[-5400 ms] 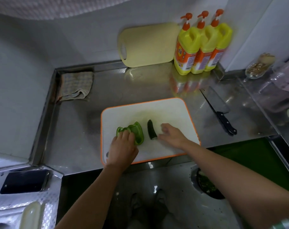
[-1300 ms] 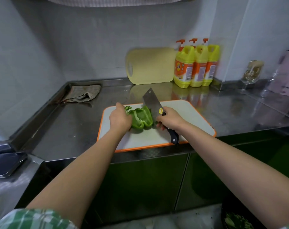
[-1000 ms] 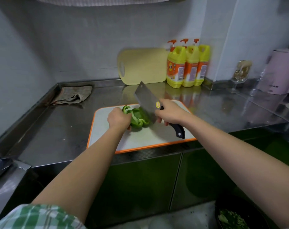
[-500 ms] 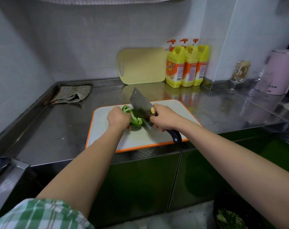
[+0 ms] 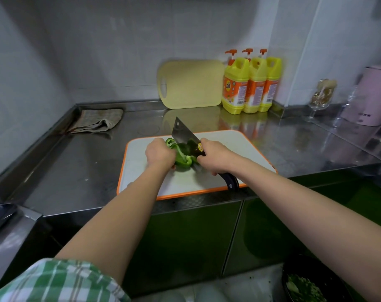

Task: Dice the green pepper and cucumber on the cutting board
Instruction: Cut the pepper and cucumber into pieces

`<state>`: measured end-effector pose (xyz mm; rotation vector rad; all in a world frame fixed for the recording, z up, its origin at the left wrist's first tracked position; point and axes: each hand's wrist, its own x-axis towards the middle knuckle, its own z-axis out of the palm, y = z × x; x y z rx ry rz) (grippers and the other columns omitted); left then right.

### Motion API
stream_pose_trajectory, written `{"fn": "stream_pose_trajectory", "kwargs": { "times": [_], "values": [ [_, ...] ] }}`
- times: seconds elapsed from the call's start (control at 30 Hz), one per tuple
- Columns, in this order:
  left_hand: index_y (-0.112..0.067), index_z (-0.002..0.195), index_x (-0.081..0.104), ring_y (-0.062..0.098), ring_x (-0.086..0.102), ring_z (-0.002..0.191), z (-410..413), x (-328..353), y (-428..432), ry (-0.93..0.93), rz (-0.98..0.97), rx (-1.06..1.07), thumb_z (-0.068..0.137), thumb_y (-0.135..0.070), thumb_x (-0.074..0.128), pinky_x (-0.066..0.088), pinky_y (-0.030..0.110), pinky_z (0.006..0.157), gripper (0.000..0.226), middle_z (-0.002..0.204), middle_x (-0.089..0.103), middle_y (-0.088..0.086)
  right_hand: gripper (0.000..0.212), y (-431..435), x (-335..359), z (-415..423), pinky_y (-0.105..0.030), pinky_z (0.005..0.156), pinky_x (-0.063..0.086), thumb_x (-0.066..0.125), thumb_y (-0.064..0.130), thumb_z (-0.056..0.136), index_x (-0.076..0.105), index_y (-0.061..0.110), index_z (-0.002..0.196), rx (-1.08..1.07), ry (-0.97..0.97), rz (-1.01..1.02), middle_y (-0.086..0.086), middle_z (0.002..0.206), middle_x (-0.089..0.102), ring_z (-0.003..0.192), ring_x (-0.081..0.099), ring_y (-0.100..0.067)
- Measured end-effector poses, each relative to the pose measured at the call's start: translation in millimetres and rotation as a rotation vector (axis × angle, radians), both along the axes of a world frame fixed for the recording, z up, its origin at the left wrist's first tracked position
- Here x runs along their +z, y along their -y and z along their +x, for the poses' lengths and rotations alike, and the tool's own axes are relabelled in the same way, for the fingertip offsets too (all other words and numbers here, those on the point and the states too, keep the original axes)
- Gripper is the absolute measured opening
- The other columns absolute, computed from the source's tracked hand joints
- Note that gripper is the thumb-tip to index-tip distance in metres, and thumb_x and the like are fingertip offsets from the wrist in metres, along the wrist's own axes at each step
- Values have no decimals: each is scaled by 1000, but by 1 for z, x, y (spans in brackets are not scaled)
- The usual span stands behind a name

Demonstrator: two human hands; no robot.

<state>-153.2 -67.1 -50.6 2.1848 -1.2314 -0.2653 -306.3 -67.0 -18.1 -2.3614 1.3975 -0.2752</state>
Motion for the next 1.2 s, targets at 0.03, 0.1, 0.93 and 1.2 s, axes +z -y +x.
{"fn": "stream_pose_trajectory", "kwargs": {
  "times": [0.03,0.1,0.93,1.2],
  "values": [
    [-1,98,61,34,60,101,1,0,1,-2,4,0,90,-18,61,37,31,71,18,103,65,18,8,1,1,1,-26,42,38,44,12,94,37,8,96,-2,-8,3,-8,78,48,48,55,-20],
    [-3,95,61,34,61,100,2,0,1,-4,15,2,89,-16,61,38,31,70,15,102,66,18,7,3,1,6,-26,43,37,43,11,94,37,8,95,-8,-26,3,-8,77,48,47,55,-20],
    [-5,96,63,35,66,90,20,-11,-1,-26,-70,1,87,-12,51,47,31,73,16,87,69,16,23,27,-5,16,-28,43,41,54,5,88,38,2,104,-84,-130,64,-13,77,54,50,57,-22],
    [-6,102,61,24,72,63,-2,-8,-3,-287,-69,-177,96,-16,47,56,35,82,18,72,73,13,22,32,-12,6,-39,55,54,48,9,91,38,5,110,-135,120,1,-17,91,58,61,63,-31]
  ]
}}
